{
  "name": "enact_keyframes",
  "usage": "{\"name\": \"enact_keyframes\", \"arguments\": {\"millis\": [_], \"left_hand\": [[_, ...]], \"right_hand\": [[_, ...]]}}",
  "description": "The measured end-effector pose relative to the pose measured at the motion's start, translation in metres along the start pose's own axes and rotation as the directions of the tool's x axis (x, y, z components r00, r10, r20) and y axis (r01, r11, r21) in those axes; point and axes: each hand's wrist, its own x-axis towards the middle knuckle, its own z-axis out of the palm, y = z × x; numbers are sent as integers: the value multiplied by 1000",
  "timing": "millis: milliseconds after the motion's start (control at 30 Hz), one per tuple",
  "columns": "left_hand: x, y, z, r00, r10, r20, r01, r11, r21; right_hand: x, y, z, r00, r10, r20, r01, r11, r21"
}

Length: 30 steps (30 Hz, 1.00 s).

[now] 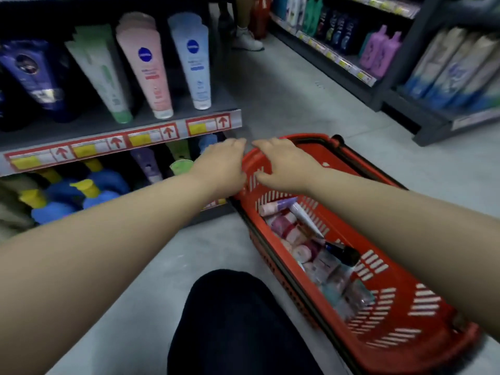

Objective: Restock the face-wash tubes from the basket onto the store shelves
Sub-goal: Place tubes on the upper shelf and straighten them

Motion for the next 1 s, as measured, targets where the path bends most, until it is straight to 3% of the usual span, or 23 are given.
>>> {"name": "enact_keyframes", "arguments": {"millis": [267, 433, 533, 633, 700, 767, 867, 1000], "left_hand": [[21, 70, 71, 977, 127, 174, -125, 992, -20], [30, 93, 113, 917, 185, 353, -190, 982, -22], [33, 108, 133, 800, 206, 563, -266, 964, 25], [33, 120, 154, 560, 125, 819, -387, 914, 125], [32, 120, 170, 431, 38, 901, -446, 877, 176], [32, 117, 182, 352, -17, 936, -490, 849, 199], [35, 116, 185, 304, -52, 951, -510, 835, 209], [38, 116, 187, 311, -8, 950, -478, 863, 164]], "right_hand": [[-59, 71, 48, 964, 239, 114, -247, 967, 69], [-88, 85, 89, 928, 305, 212, -343, 922, 177], [-102, 91, 120, 885, 343, 314, -416, 886, 205], [-112, 93, 148, 811, 367, 456, -493, 849, 193], [-118, 95, 168, 749, 403, 526, -556, 814, 169], [-124, 95, 187, 689, 441, 575, -618, 772, 149], [-126, 94, 210, 639, 407, 653, -630, 763, 142], [-126, 90, 215, 663, 359, 657, -594, 786, 171]]}}
